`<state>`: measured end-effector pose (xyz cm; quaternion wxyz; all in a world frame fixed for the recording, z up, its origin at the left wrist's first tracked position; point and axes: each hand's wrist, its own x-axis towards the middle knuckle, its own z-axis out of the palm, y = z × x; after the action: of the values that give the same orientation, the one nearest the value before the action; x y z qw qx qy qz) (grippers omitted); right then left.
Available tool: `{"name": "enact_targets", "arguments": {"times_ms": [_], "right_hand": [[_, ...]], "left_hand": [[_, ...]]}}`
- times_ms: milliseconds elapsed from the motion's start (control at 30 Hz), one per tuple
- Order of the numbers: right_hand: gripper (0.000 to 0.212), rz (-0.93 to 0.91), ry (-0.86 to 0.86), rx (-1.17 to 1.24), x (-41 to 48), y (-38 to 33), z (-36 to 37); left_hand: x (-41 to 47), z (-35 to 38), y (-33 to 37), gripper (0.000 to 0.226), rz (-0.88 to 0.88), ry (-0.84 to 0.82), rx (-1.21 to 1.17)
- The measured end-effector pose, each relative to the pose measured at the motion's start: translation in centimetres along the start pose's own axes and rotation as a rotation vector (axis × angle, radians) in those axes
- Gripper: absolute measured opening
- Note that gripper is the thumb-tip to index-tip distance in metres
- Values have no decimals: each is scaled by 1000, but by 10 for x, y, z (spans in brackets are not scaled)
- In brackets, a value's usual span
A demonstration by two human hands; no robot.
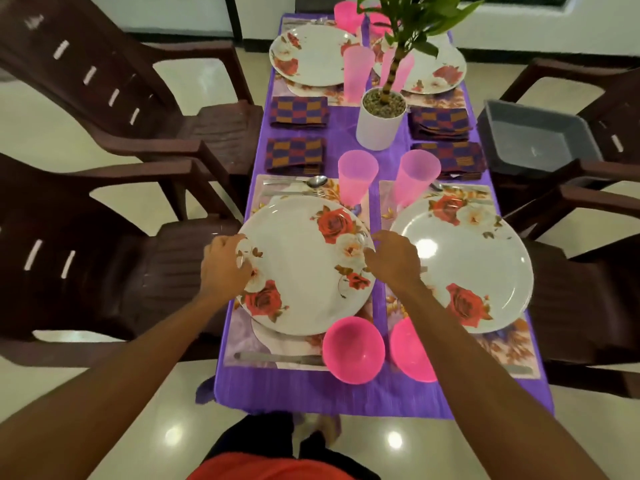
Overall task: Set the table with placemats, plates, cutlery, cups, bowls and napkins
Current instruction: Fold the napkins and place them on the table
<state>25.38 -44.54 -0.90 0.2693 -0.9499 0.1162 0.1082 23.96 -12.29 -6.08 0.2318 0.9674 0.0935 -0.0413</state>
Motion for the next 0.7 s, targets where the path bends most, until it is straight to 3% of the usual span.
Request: {"name": "enact_targets", "arguments": {"times_ms": [100,233,600,700], "right_hand": [[16,62,-26,-76,3,13,13],[22,128,-23,-69,8,18,27],[16,196,25,6,27,14,36],[25,199,54,33,27,15,35]], "left_hand": [[3,1,-5,36,-58,-59,0],[7,-4,-8,7,-40,-83,-149],[24,-12,-3,32,-137,-91,-380],[27,-7,-6,48,-88,-28,-250]]}}
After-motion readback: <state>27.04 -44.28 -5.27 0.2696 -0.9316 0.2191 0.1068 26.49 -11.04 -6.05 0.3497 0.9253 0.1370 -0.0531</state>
